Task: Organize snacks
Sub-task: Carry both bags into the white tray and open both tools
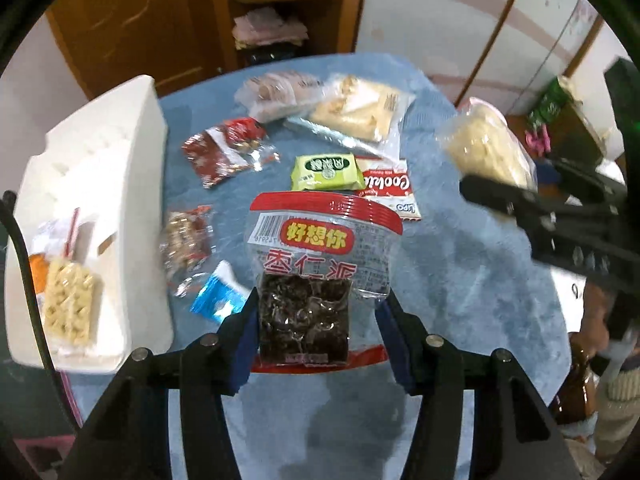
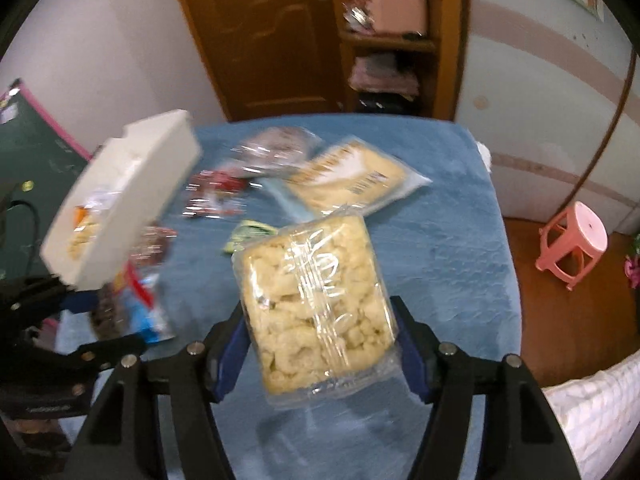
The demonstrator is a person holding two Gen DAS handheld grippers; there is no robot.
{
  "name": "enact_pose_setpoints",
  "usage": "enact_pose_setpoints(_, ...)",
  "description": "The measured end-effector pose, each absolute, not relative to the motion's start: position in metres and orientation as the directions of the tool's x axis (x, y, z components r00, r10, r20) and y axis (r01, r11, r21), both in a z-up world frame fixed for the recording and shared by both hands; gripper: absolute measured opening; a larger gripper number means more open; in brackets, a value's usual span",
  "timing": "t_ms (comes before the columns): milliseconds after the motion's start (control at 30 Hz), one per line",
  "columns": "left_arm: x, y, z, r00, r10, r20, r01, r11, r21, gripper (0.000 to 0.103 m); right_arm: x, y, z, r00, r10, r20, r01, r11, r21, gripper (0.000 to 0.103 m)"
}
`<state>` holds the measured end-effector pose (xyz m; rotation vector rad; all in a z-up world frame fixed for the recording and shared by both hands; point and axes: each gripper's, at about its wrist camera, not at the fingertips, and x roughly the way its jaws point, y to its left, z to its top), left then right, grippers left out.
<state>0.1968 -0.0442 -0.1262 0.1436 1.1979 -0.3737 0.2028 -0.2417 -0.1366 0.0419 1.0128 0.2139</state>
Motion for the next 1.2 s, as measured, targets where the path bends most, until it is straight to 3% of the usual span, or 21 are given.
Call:
enact_pose_setpoints(467,0.151,0.054,-0.015,0.534,-0.08,-0.842,0.195,0.98,0.03,0.054,0.152,-0.131,-0.017,0.608,0.339,-0.718,-0.364,0.923,0.127,0.066)
enact_pose_setpoints(833,0.159,0.132,0.048,0.649,0.044,-0.76,0.061,0.992,0.109,0.054,0.182,-0.054,0.056,0.629,0.377,-0.68,-0.406,0.905,0.126,0.066)
enact_pose_setpoints(1200,0.213,0.162,0.055,0.665,0.092,-0.741,-0.003,0.993,0.12,0.054,0.254,0.005,0.087,0.663,0.345,-0.664,-0.354,0.926,0.128,0.066)
